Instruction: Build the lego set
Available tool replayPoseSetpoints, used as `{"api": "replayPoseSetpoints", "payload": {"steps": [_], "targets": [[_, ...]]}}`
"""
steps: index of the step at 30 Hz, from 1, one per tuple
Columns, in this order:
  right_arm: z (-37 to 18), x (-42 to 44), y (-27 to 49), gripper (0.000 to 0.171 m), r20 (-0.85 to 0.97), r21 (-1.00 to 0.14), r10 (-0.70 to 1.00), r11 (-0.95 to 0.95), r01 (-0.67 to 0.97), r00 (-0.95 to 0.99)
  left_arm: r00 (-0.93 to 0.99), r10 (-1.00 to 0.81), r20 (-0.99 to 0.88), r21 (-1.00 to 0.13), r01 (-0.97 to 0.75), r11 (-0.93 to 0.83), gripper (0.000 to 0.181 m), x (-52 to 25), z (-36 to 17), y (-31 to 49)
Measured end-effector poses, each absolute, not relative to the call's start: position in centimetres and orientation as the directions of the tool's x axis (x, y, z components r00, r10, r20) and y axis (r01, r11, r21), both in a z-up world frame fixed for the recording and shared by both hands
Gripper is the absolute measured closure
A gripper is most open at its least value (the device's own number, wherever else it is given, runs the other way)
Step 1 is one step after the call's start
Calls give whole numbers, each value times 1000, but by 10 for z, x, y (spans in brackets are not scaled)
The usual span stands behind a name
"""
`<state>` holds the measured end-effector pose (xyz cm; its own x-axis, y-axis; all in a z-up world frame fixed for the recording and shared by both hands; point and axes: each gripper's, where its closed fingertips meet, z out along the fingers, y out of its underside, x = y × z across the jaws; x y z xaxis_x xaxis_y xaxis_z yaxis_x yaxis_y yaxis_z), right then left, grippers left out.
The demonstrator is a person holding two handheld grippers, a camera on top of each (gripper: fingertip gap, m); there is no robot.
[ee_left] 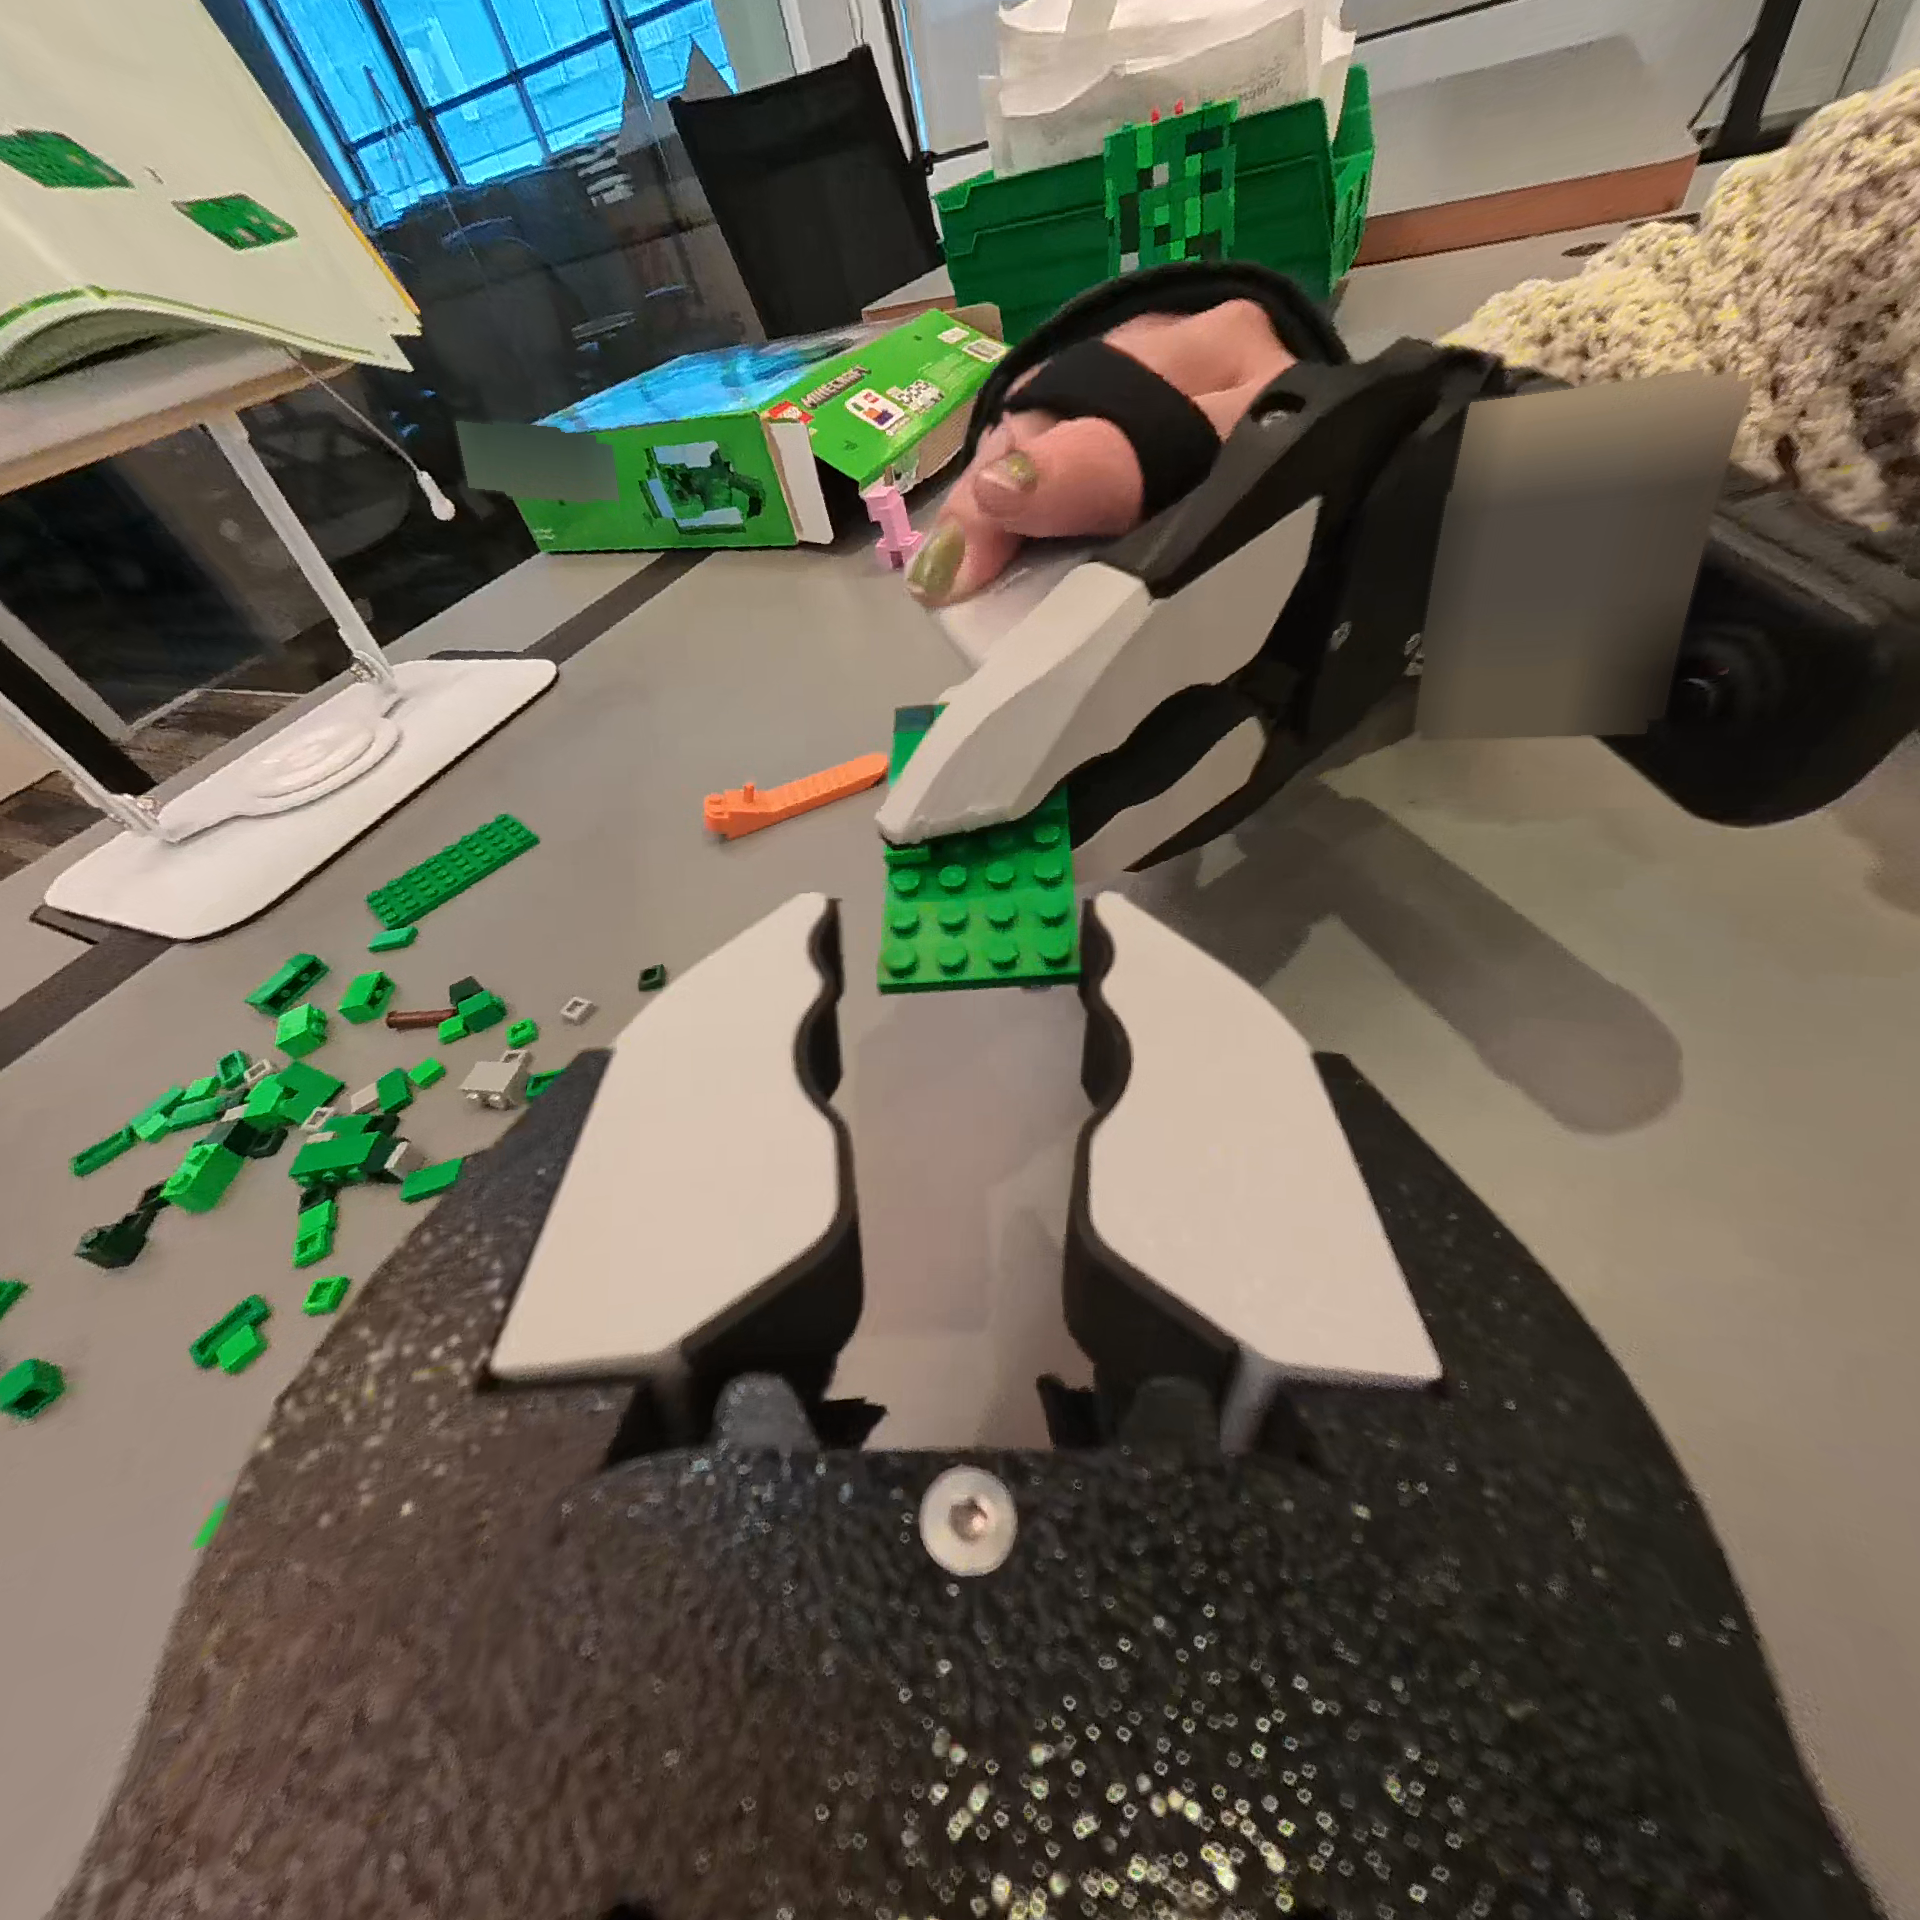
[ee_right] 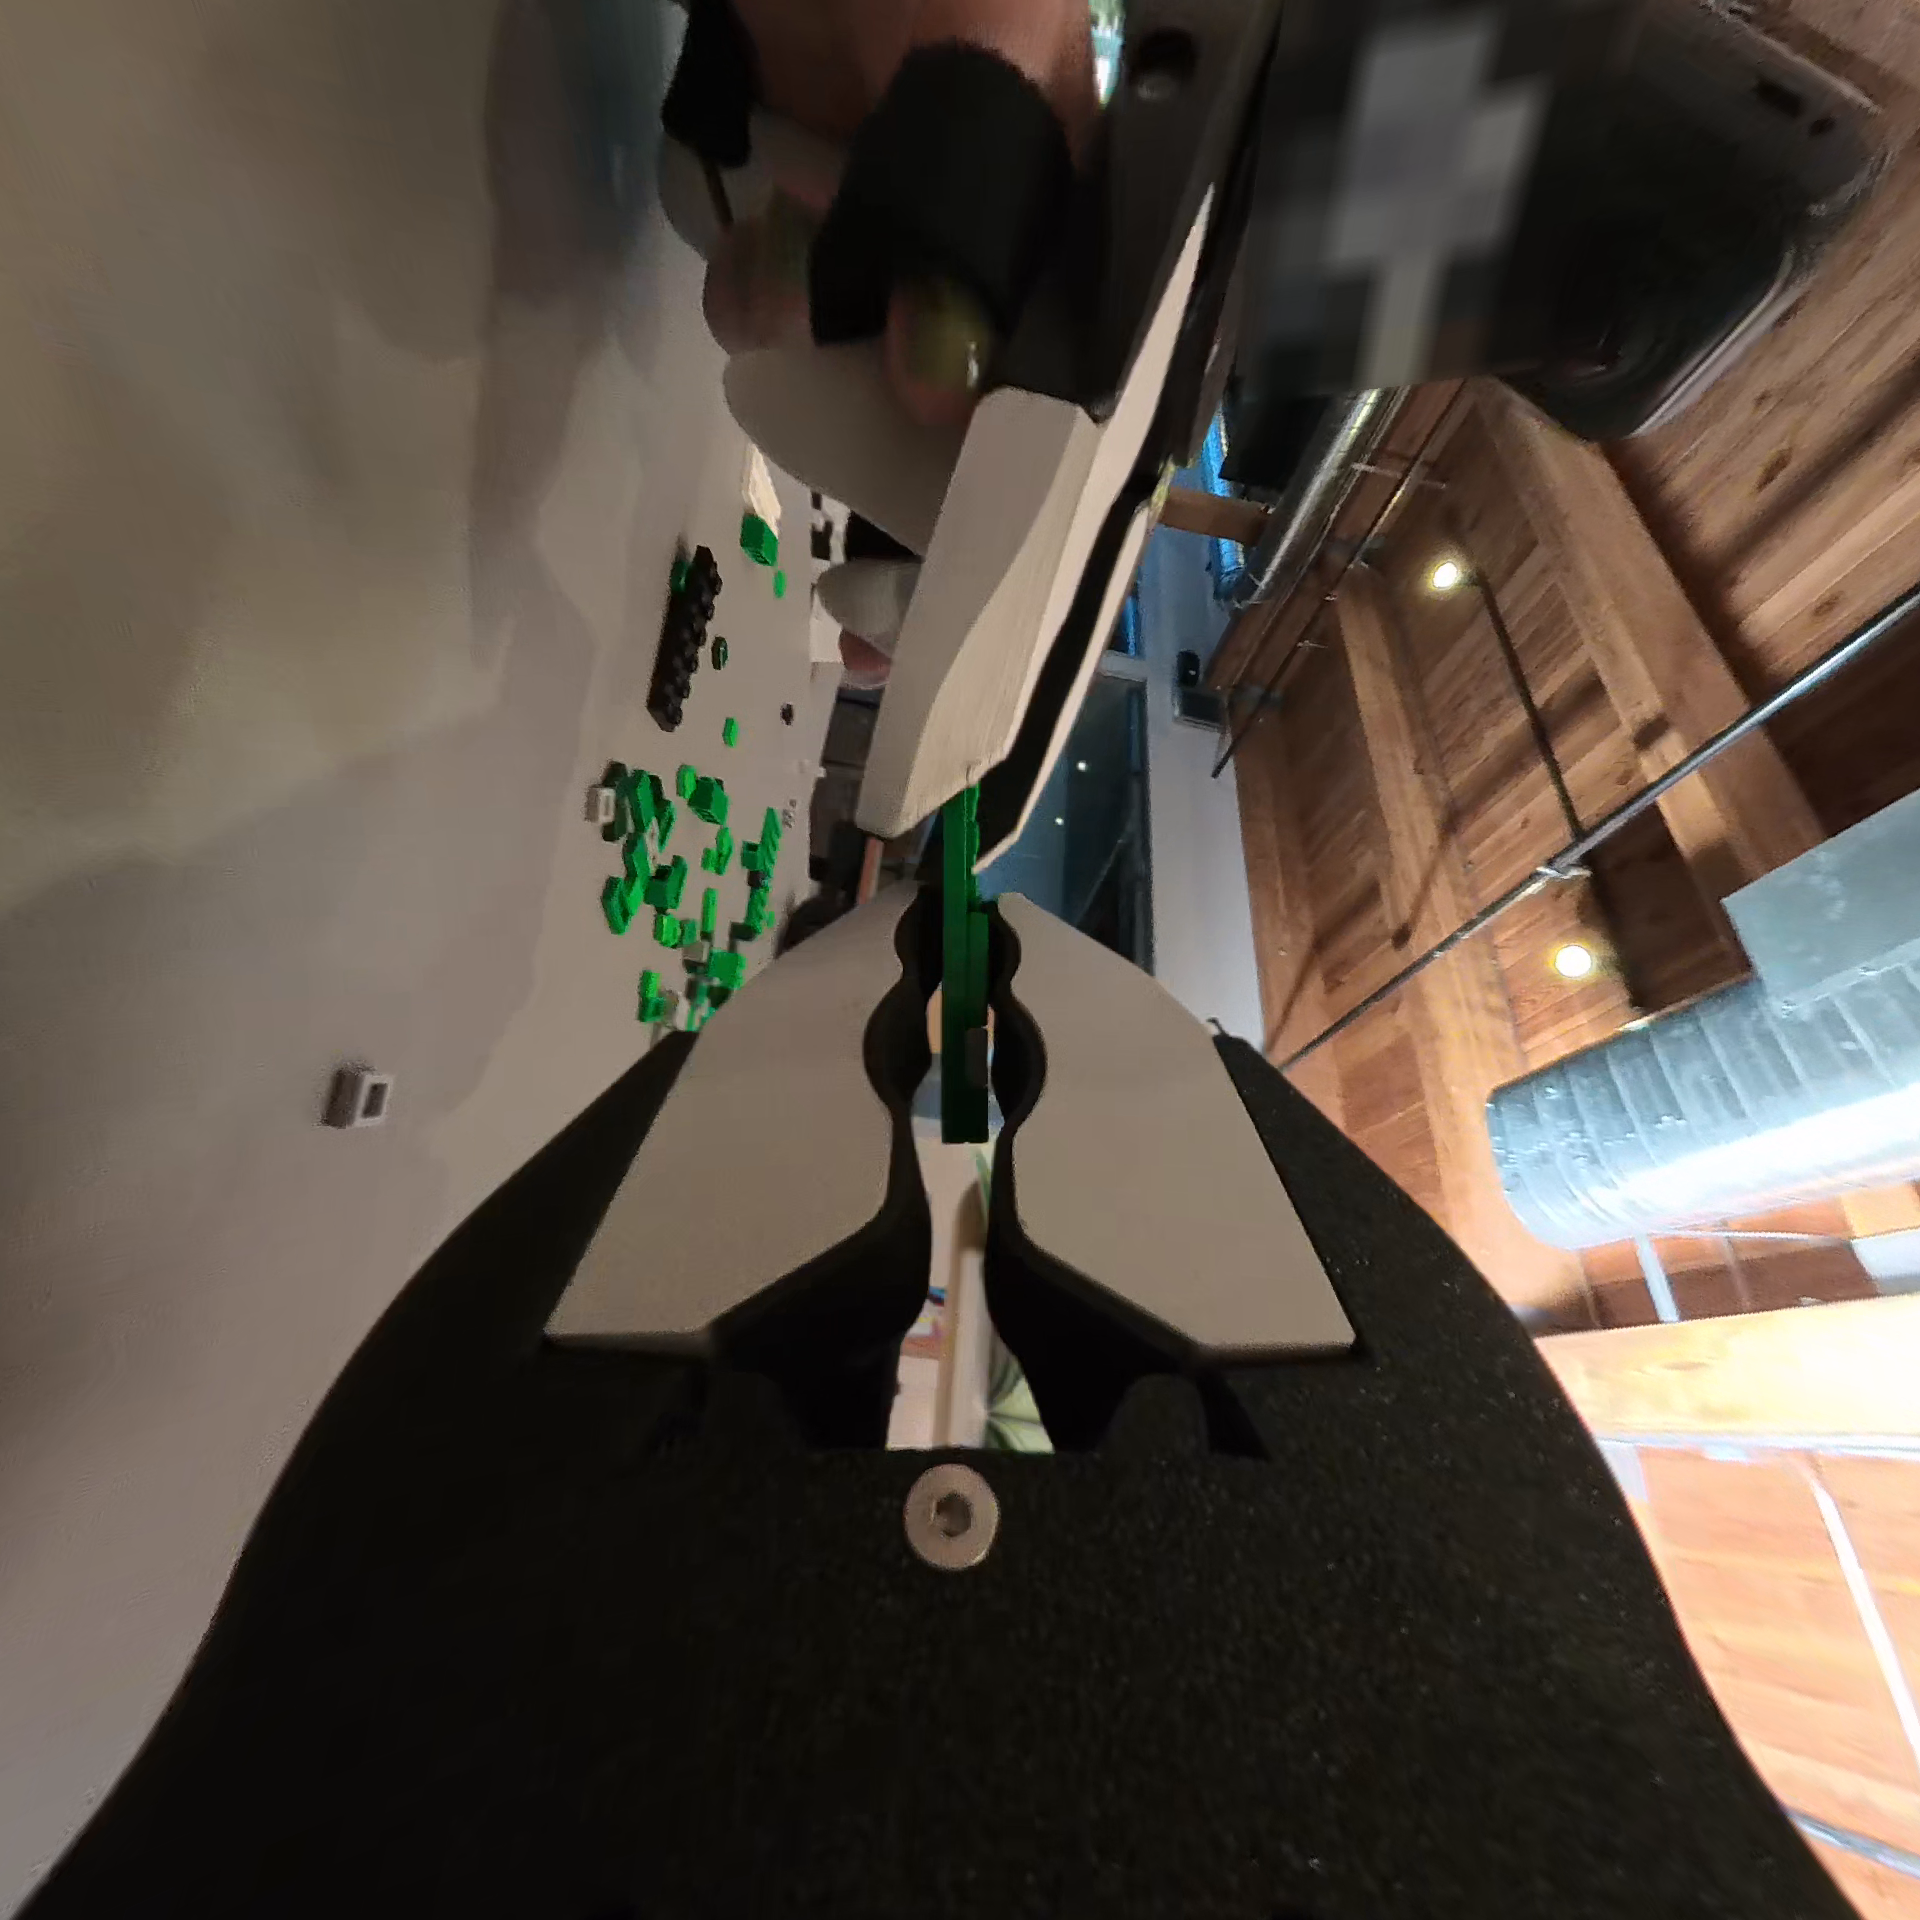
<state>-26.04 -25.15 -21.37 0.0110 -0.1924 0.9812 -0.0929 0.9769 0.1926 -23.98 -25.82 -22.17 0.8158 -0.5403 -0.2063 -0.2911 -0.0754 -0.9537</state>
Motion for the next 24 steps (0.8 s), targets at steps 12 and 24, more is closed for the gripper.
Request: {"api": "replayPoseSetpoints", "payload": {"steps": [12,24], "targets": [[-219,-259,-253,164,987,148,-153,985,-91,-52,782,-529,-330,-907,-418,-54,146,-239,-229,-259],[-221,-262,-250,145,983,-162,149,980,-117,-111,802,-538,-260,-916,-381,-127,146,-243,-236,-257]]}}
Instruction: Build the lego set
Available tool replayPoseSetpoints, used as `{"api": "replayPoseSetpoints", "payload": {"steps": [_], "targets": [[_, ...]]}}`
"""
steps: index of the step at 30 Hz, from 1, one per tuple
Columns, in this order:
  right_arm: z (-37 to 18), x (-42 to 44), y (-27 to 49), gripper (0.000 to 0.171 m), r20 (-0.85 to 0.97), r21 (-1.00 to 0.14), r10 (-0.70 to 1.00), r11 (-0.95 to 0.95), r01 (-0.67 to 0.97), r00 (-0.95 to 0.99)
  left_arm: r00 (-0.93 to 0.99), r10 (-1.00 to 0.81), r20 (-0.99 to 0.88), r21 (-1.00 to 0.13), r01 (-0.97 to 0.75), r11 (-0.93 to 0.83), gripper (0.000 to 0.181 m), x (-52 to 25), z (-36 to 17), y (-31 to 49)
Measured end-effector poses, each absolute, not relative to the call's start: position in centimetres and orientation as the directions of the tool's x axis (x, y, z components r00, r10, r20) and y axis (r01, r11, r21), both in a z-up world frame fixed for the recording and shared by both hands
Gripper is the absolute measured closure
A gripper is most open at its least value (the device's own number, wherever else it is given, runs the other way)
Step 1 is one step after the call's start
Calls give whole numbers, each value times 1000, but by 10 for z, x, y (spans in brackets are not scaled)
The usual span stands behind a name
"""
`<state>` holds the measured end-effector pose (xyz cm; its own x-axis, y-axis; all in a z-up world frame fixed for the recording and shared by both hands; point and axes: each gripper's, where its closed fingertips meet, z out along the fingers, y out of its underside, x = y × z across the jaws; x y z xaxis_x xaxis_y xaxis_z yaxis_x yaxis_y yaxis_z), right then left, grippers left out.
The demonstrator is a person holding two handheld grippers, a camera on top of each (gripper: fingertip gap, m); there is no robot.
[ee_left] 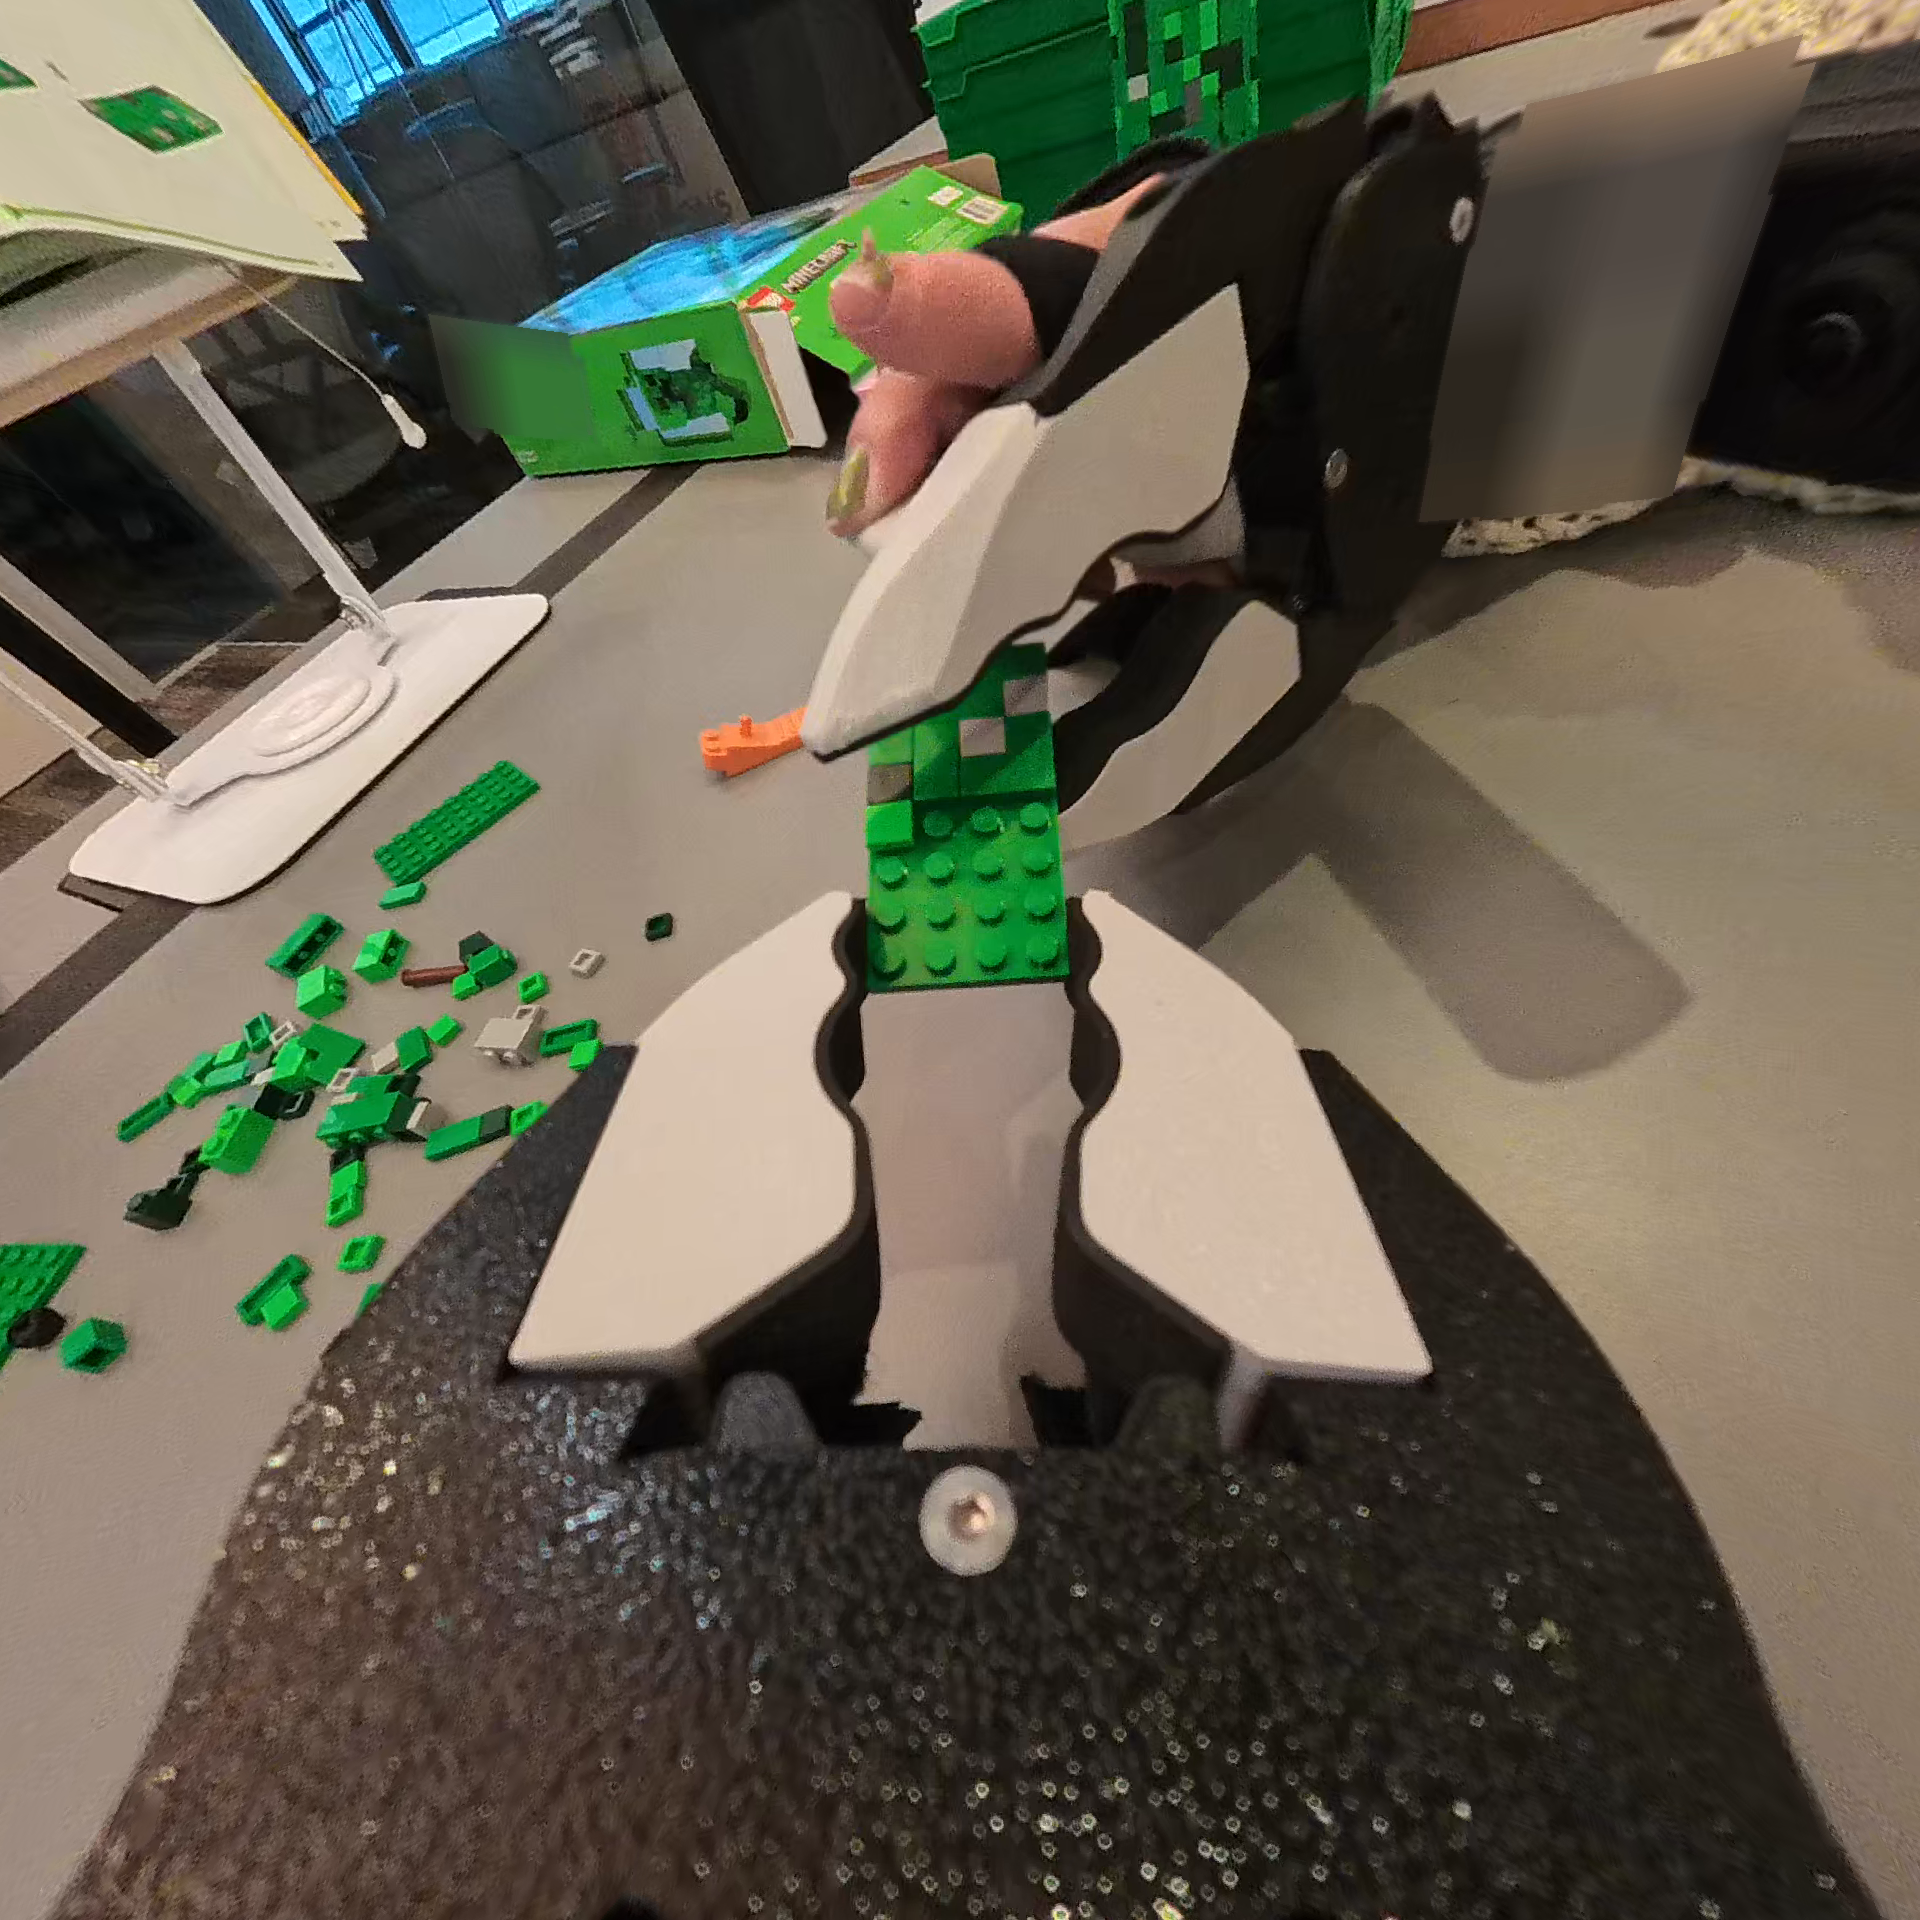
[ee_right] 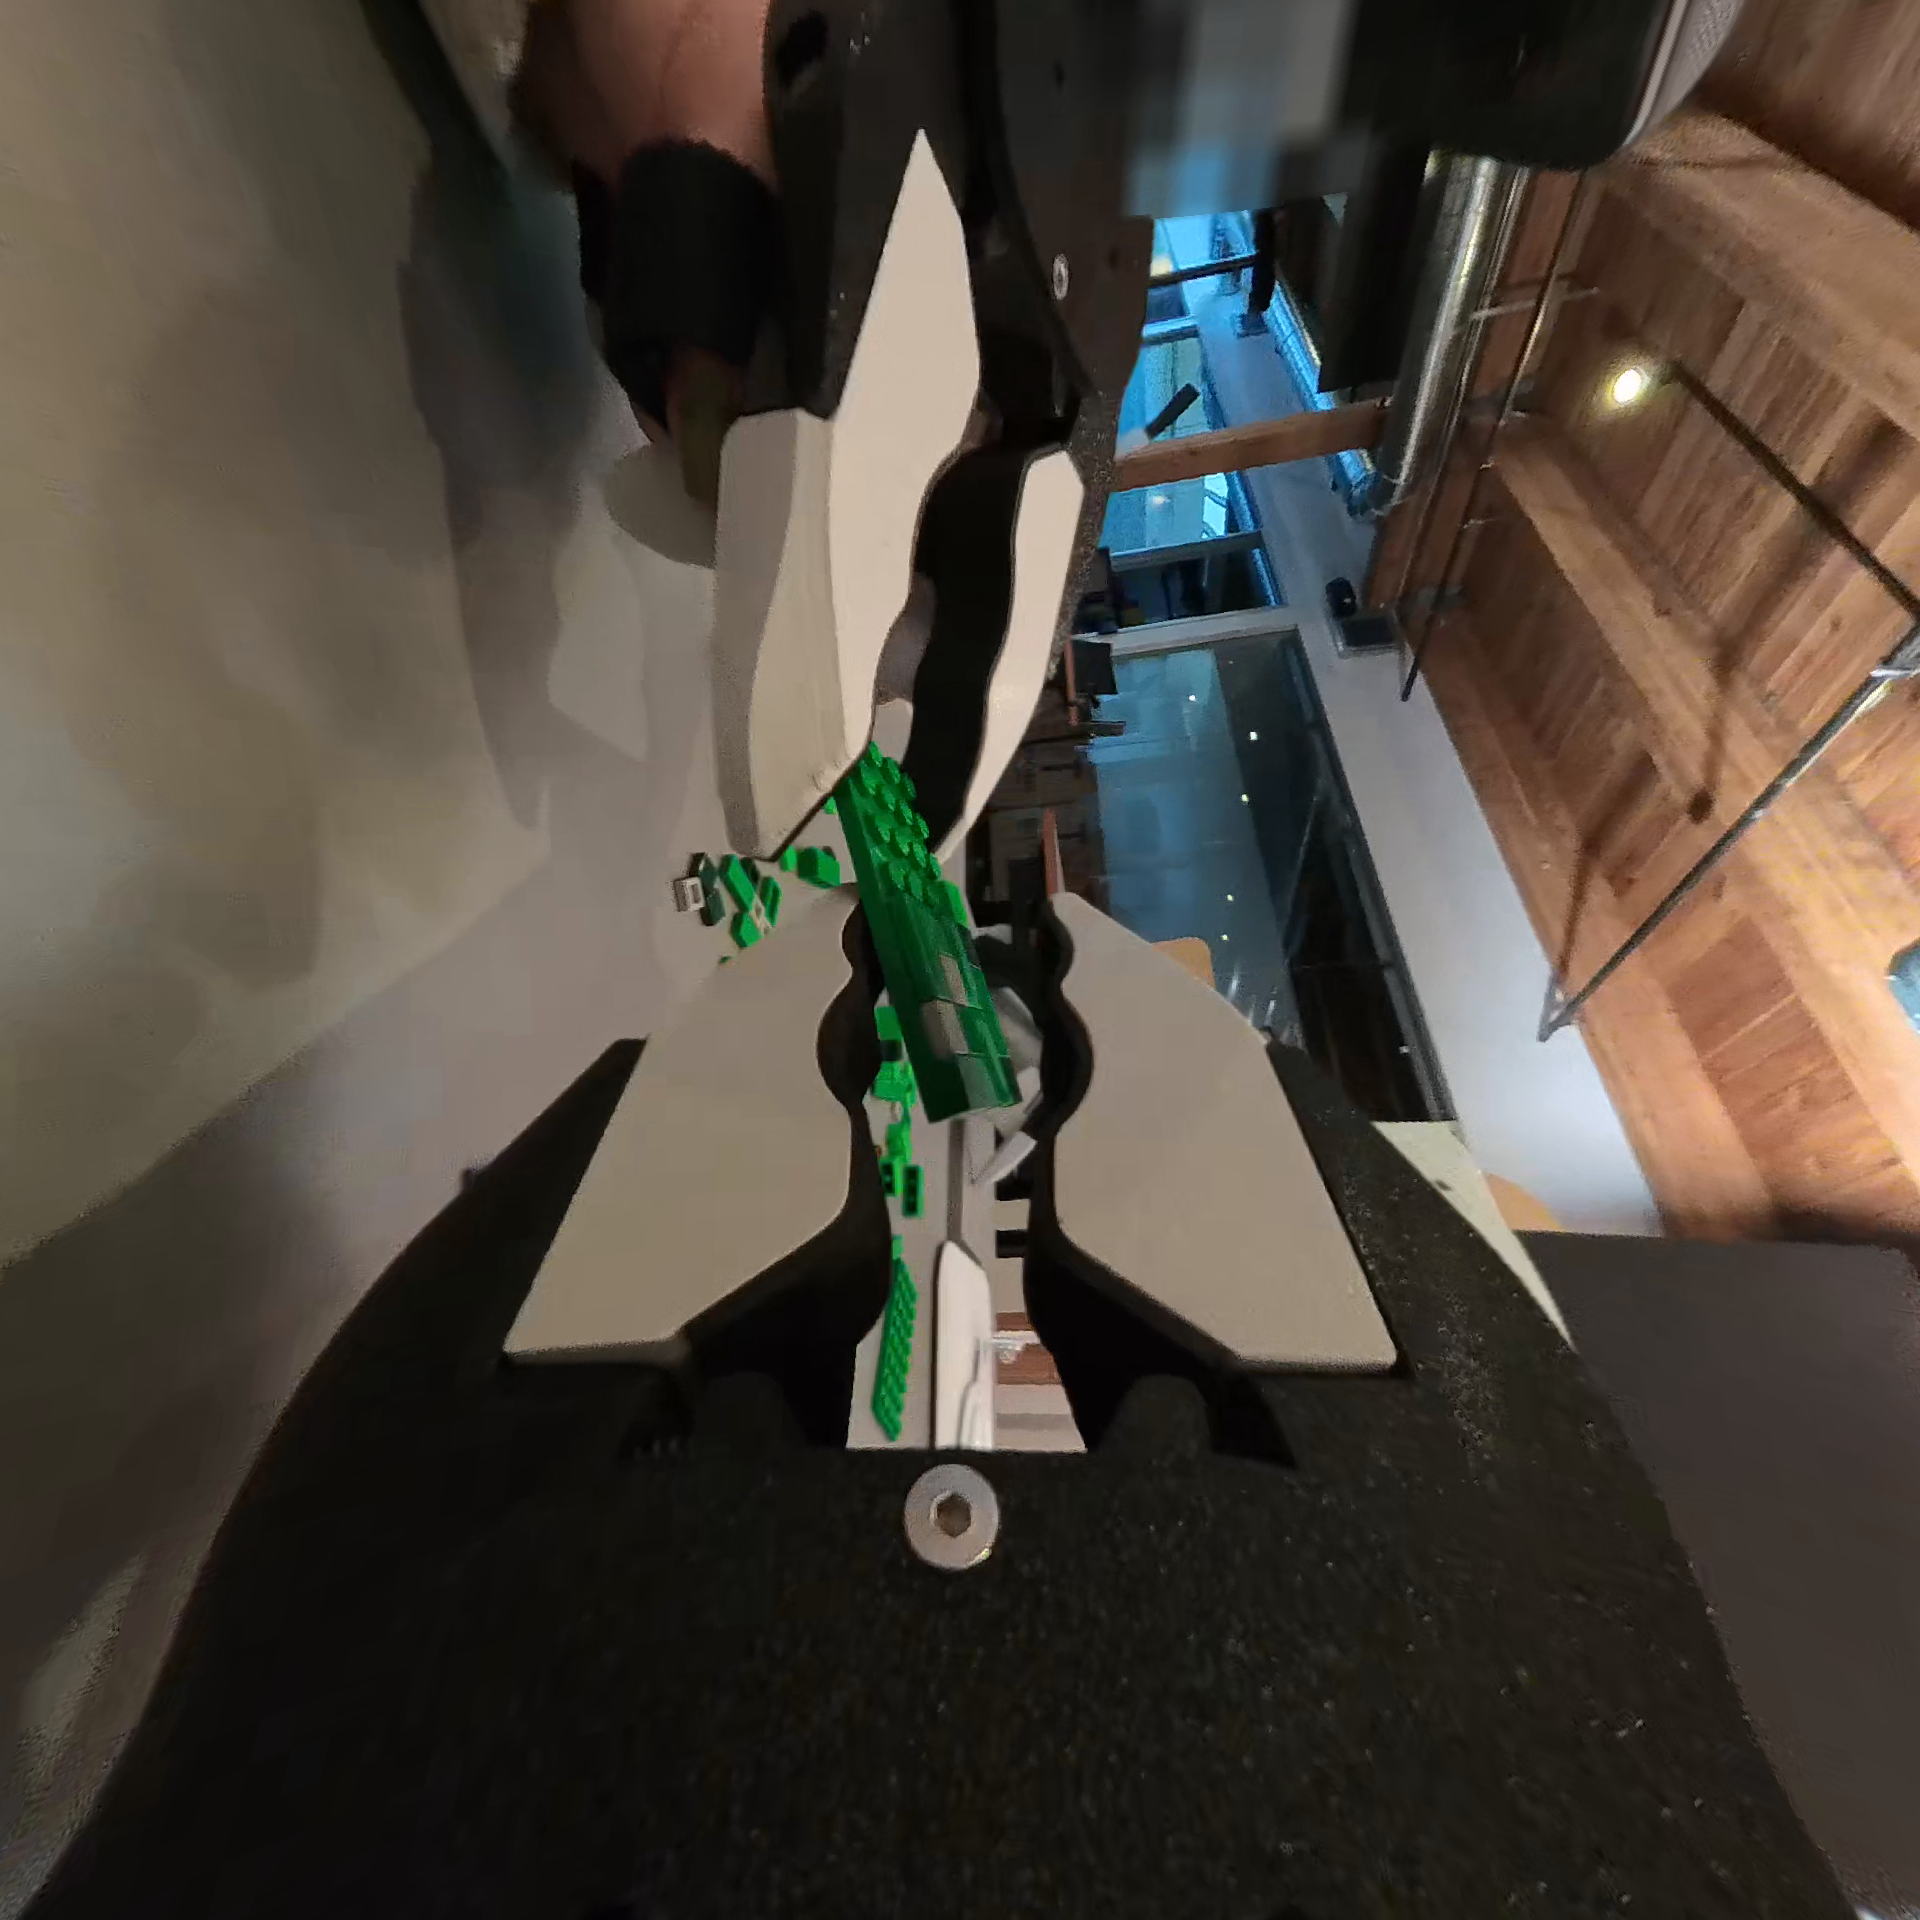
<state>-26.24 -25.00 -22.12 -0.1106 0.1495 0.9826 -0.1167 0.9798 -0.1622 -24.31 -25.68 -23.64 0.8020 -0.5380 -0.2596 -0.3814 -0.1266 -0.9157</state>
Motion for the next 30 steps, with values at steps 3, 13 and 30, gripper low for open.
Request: {"api": "replayPoseSetpoints", "payload": {"steps": [3,13,30], "targets": [[-225,-262,-252,148,985,-126,109,984,-126,-132,799,-547,-249,-914,-381,-141,146,-243,-238,-257],[-239,-258,-254,164,955,227,-247,965,-128,-166,774,-588,-234,-894,-409,-182,146,-236,-249,-259],[-226,-255,-252,165,775,-549,460,829,-103,-433,624,-256,-738,-670,-722,172,160,-242,-209,-259]]}}
